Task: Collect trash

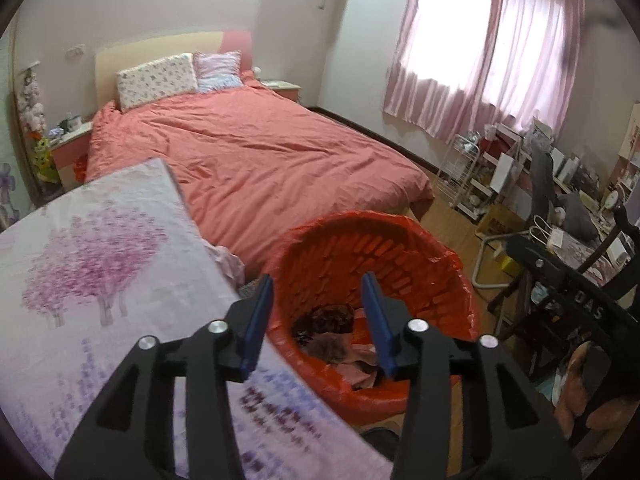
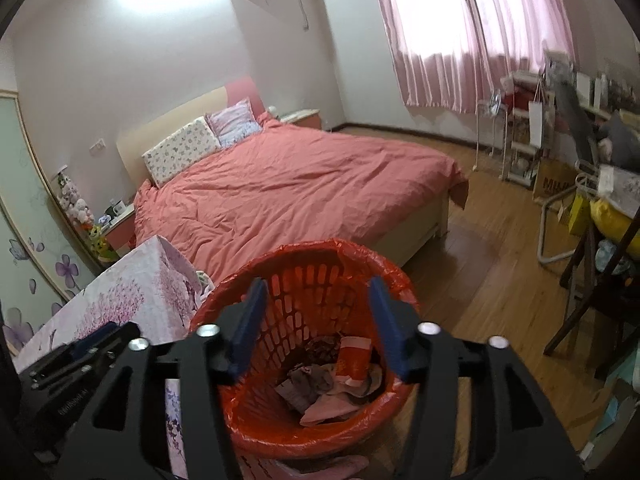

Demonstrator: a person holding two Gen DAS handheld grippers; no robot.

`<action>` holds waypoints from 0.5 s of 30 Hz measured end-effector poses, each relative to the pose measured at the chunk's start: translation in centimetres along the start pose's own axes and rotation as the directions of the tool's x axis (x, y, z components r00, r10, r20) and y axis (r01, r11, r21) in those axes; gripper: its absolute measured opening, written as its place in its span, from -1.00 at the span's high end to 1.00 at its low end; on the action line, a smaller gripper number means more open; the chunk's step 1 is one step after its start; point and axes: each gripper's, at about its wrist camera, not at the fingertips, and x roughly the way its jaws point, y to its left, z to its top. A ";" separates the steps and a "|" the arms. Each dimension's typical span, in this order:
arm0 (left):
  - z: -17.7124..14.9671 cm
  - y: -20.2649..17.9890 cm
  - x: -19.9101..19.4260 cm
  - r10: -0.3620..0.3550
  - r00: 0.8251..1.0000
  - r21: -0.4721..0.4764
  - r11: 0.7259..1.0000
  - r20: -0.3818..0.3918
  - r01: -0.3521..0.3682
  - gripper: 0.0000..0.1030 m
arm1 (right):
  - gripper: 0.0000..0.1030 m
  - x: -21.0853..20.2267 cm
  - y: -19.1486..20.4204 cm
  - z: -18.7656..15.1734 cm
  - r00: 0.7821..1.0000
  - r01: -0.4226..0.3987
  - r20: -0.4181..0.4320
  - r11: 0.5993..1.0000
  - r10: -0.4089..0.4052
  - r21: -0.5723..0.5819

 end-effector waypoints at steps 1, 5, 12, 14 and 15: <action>-0.1 0.3 -0.7 0.011 1.000 -0.004 1.000 0.011 -0.011 -0.02 | -0.32 -0.8 0.3 -0.2 1.000 -0.004 0.018 1.000 0.004 -0.012; -1.5 2.3 -5.2 0.079 0.994 -0.040 0.996 0.079 -0.076 -0.41 | -0.75 -3.4 1.5 -1.2 0.996 -0.018 0.086 0.999 0.022 -0.043; -5.6 5.2 -12.6 0.219 0.962 -0.109 0.973 0.162 -0.203 -0.86 | -0.96 -8.8 3.8 -4.4 0.980 0.033 0.198 0.995 -0.013 -0.097; -7.0 5.6 -14.6 0.261 0.947 -0.117 0.963 0.186 -0.243 -0.91 | -0.96 -10.2 4.5 -5.3 0.977 0.041 0.213 0.992 -0.014 -0.121; -7.8 5.7 -15.7 0.289 0.936 -0.121 0.956 0.202 -0.269 -0.92 | -0.96 -10.7 4.6 -5.5 0.976 0.039 0.216 0.991 -0.010 -0.131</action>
